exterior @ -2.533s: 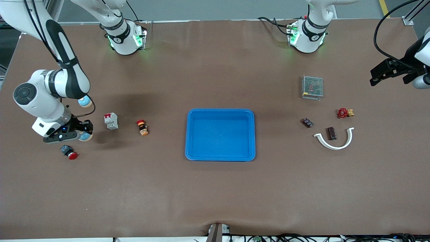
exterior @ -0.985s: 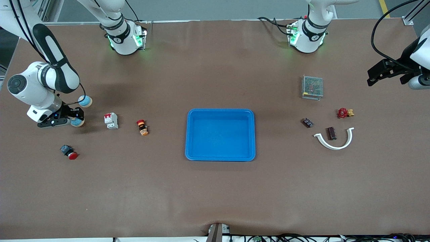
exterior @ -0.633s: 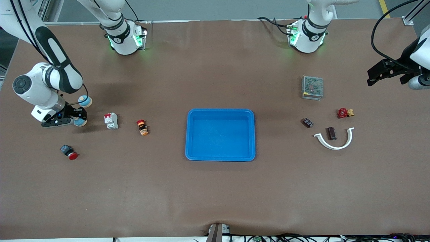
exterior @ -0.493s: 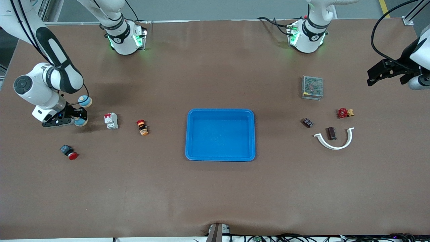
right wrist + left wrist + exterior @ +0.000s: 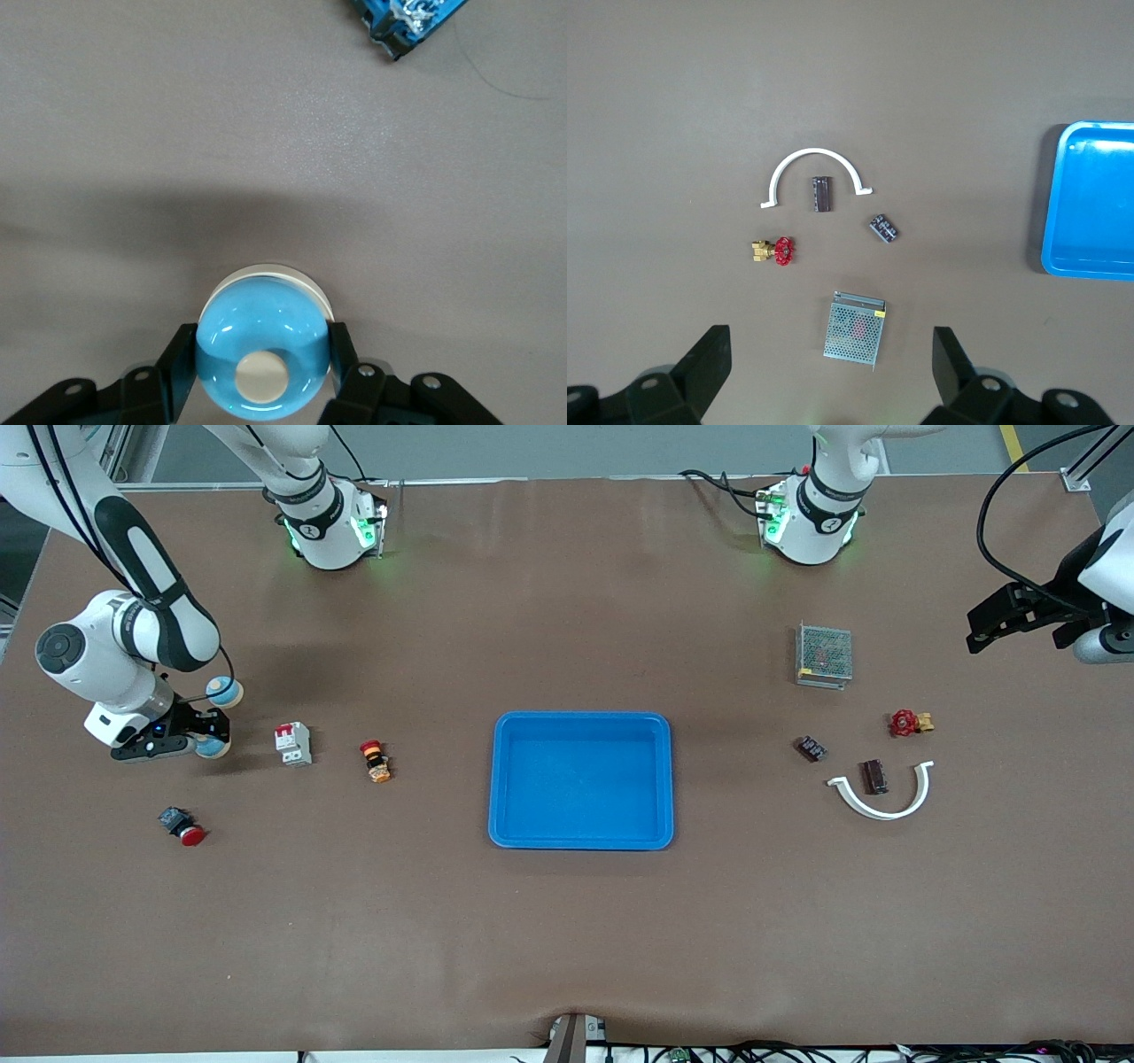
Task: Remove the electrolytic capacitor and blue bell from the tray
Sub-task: 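Lower the bell onto the table and open the right gripper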
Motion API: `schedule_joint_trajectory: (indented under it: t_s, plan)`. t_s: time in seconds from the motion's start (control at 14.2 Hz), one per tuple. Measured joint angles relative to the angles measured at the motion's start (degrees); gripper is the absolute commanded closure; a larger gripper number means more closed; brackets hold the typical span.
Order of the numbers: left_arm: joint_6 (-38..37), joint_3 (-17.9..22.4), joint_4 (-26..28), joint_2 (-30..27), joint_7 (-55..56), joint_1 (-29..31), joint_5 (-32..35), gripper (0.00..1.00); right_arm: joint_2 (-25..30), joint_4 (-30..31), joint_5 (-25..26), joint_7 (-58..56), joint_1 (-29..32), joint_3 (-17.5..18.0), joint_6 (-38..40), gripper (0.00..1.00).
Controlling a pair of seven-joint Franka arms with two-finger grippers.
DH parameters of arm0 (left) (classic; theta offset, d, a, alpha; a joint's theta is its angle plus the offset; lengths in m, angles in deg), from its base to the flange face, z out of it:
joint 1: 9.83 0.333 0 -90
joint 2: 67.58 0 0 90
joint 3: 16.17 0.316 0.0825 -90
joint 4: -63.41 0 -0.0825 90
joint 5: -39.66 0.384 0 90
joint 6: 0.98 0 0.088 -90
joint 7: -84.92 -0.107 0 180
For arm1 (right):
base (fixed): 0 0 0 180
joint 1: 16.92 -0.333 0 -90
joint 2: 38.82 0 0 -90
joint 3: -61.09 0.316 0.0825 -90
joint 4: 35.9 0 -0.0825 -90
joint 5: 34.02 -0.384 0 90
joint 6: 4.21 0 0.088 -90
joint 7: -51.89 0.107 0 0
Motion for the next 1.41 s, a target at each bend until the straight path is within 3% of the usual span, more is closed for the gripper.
schedule_joint_trajectory:
  t_s: [0.35,0.42,0.49,0.56,0.63,1.41]
  plan:
    - [-0.21,0.01,-0.01,-0.09,0.02,0.04,0.0,0.0,-0.01,0.0,0.0,0.0,0.36,0.0,-0.06,1.0]
    - [-0.39,0.01,-0.01,-0.16,0.02,0.04,0.0,0.0,-0.02,0.0,0.0,0.0,0.36,0.0,-0.06,0.96]
    - [-0.5,0.01,-0.01,-0.2,0.03,0.04,0.0,0.0,-0.03,0.0,0.0,0.0,0.36,0.0,-0.07,0.51]
    - [-0.55,0.01,-0.01,-0.21,0.04,0.04,0.0,0.0,-0.03,0.0,0.0,0.0,0.36,0.0,-0.07,0.33]
    - [-0.57,0.01,-0.01,-0.21,0.07,0.04,0.0,0.0,-0.04,0.0,0.0,0.0,0.36,0.0,-0.07,0.02]
    - [-0.85,0.03,0.01,-0.07,0.21,0.08,0.0,0.0,0.46,-0.8,0.0,-0.02,0.37,1.23,2.56,0.0]
